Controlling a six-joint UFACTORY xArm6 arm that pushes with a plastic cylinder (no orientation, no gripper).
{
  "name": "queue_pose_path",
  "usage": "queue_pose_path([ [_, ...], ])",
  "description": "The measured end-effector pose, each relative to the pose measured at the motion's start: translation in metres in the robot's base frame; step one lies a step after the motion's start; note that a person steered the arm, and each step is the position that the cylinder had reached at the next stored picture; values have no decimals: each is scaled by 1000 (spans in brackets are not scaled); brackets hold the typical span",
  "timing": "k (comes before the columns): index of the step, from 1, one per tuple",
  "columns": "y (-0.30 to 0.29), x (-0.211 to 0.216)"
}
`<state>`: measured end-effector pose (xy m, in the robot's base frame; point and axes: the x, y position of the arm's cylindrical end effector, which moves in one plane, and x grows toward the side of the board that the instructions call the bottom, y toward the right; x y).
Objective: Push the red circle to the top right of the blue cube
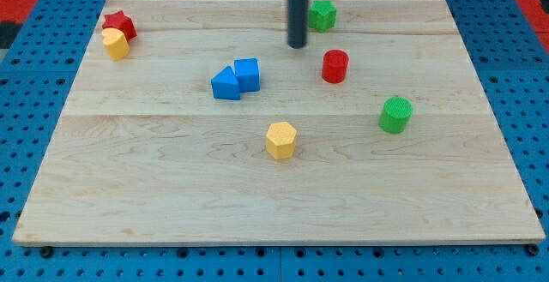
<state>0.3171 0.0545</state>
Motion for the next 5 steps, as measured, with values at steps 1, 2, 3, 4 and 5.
queue_pose_path([
  [1, 79, 5],
  [2, 113, 23],
  [3, 94, 58],
  [4, 47, 31],
  [5, 6, 7],
])
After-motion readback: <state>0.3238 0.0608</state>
